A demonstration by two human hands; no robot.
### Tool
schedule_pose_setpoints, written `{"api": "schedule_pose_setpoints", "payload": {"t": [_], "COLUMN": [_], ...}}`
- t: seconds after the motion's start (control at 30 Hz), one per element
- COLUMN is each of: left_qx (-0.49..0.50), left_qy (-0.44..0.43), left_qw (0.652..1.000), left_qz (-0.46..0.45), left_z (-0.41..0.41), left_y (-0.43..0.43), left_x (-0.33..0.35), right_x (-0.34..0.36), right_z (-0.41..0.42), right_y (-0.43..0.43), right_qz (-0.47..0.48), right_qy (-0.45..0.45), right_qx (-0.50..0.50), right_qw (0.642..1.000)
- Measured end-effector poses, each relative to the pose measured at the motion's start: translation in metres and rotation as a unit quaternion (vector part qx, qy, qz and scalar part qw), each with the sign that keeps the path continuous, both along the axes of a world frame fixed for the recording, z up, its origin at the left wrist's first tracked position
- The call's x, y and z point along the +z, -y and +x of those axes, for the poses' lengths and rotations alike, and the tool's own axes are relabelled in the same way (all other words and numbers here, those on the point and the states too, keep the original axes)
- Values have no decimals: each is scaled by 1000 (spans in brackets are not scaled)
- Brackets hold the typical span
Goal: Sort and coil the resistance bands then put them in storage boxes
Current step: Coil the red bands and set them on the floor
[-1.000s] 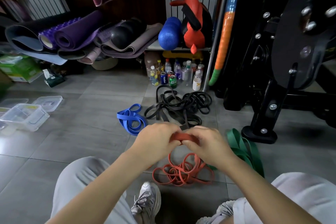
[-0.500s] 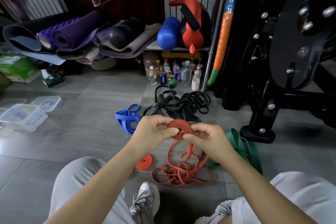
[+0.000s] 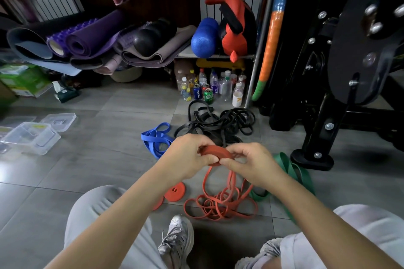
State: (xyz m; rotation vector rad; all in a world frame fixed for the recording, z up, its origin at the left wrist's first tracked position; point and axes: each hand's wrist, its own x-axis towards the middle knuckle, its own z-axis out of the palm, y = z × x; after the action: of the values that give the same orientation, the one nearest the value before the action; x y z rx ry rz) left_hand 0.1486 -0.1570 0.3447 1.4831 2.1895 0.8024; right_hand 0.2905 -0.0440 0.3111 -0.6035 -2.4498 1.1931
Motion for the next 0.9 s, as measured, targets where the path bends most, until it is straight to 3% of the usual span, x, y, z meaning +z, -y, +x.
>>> {"api": "schedule_pose_setpoints", "payload": {"t": [0.07, 0.2, 0.37, 0.53, 0.73, 0.8, 0.9], "left_qx": [15, 28, 99, 121, 107, 93, 33], "left_qy": [23, 191, 356, 442, 485, 452, 202], "left_qw": [1000, 977, 915, 864, 843, 868, 972], "left_qz": [14, 91, 163, 210, 207, 181, 115], "left_z": [-3, -4, 5, 15, 13, 9, -1], "left_y": [-1, 0, 0, -3, -1, 0, -1], "left_x": [1, 1, -8, -17, -20, -17, -6], "right_x": [3, 5, -2, -2, -3, 0, 4], "right_z": [-1, 2, 7, 5, -1, 0, 2], "right_y": [0, 1, 6, 11, 9, 7, 1], "right_qz": [-30, -166, -181, -246, -176, -156, -118], "right_qy": [-23, -113, -146, -172, -174, -162, -128], "right_qx": [-3, -3, -42, -39, -86, -64, -49], "right_qw": [999, 980, 972, 953, 965, 972, 984]}}
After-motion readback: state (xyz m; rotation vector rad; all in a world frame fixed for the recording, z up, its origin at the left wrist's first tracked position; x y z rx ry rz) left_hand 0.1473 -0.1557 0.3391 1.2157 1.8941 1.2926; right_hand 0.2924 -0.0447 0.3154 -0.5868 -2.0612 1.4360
